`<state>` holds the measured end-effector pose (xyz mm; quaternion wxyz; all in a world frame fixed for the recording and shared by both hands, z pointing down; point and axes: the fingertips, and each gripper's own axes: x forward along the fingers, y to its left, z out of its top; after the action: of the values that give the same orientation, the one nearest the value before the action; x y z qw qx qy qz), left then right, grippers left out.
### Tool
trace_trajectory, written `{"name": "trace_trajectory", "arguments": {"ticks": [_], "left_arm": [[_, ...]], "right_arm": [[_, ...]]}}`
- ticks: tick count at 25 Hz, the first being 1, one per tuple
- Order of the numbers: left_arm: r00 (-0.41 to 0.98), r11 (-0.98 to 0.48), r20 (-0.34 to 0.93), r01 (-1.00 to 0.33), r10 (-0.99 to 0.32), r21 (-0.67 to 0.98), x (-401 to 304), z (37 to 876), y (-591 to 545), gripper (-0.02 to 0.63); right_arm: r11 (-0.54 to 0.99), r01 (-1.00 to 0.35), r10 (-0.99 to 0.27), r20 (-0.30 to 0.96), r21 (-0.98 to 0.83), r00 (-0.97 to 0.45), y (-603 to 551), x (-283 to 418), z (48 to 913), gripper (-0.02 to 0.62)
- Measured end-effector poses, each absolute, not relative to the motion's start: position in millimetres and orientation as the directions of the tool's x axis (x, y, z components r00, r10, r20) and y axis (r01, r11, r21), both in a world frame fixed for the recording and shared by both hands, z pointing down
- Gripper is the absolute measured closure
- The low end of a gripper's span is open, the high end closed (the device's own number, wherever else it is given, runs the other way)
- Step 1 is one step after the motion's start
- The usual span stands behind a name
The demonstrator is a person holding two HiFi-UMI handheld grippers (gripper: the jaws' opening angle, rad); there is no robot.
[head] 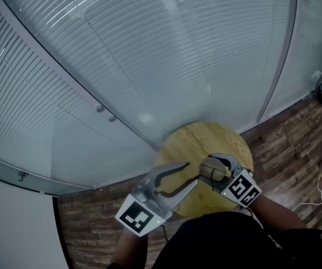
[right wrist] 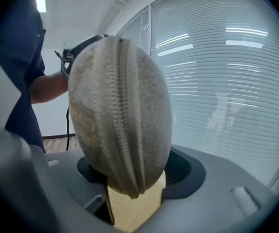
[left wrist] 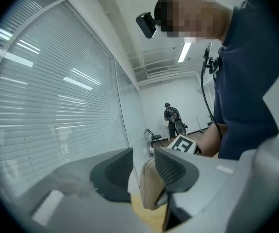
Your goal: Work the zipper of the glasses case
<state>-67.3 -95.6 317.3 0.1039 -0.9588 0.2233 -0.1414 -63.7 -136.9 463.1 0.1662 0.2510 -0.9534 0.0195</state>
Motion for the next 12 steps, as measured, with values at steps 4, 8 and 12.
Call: {"name": "trace_trajectory", "arguments": {"ticks": [4, 8, 12], "left_arm": [[0.903, -0.914, 0.241, -0.283, -0.356, -0.290, -67, 334, -94, 0.362], [0.938, -0.952, 0.267, -0.146, -0.219, -0.268, -63, 340, -82, 0.286], [0.947, -0.960, 0.276, -0.089, -0.164, -0.265, -54, 335, -76, 0.232]], "right_arm": [[0.905, -0.426, -0.405, 0.306, -0.001, -0.861, -128, -66, 447, 0.307], [0.948, -0.320, -0.306, 0.285, -0.002, -0.908, -109, -70, 426, 0.307], [0.965, -0.258, -0.261, 0.273, 0.048, -0.926, -100, -76, 414, 0.307]]}}
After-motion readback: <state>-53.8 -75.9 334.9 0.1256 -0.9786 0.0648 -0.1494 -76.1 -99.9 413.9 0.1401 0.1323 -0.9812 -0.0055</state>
